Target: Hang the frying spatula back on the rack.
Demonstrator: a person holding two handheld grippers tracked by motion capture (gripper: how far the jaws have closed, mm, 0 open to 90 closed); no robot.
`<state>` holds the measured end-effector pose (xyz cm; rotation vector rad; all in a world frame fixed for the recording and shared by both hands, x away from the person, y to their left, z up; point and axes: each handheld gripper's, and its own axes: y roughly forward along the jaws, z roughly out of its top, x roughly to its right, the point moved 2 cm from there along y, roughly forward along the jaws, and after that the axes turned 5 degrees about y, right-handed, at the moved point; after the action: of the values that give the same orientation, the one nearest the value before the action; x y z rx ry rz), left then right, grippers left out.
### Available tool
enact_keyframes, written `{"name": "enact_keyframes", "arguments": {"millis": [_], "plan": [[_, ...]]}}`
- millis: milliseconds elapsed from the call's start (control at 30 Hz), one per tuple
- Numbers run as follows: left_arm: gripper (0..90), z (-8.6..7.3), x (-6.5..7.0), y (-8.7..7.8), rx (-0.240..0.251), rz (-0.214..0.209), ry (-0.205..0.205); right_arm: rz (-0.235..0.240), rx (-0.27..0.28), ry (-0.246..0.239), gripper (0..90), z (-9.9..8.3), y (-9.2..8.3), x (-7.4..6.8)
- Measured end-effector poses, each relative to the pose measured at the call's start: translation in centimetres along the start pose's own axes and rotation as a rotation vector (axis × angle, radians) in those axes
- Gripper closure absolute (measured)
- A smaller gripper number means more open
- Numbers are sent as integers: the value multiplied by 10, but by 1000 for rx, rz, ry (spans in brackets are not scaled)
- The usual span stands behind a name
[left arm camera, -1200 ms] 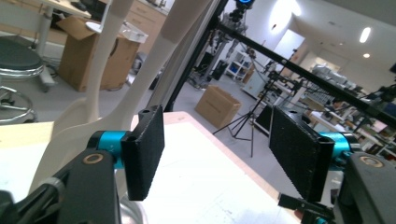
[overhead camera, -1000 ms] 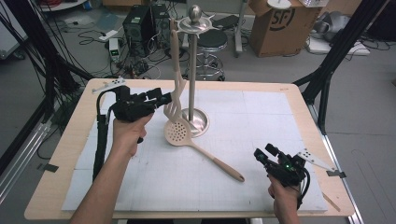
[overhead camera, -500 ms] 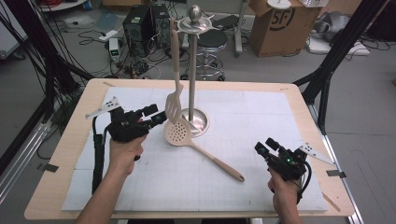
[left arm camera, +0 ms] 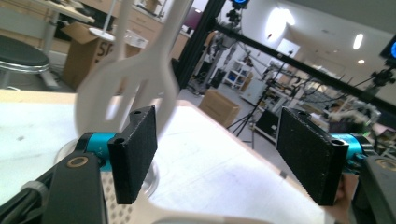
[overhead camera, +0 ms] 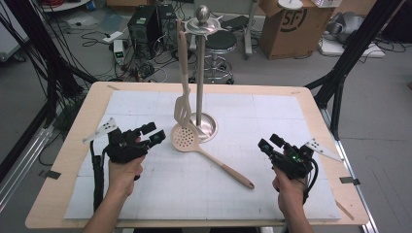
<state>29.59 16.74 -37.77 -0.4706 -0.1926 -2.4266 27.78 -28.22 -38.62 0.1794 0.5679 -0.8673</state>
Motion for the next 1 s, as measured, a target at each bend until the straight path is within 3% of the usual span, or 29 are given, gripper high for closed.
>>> {"name": "enact_keyframes", "arguments": {"millis": [200,333,467,733,1000], "plan": [[299,-15,-6,-10,-28,24,-17,13,12,-5,251,6,4,-8],[314,-27,-2,-22,-8,59,8,17,9,-15,251,9,7,-13],[305,-37,-1,-28,-35,50,9,25,14,-22,251,13,11,-18],[305,-40,7,-26,-66,34,52,32,-2,-36,251,9,21,-27],[306,-40,2,-30,-49,42,43,29,-3,-34,252,9,25,-26]]}}
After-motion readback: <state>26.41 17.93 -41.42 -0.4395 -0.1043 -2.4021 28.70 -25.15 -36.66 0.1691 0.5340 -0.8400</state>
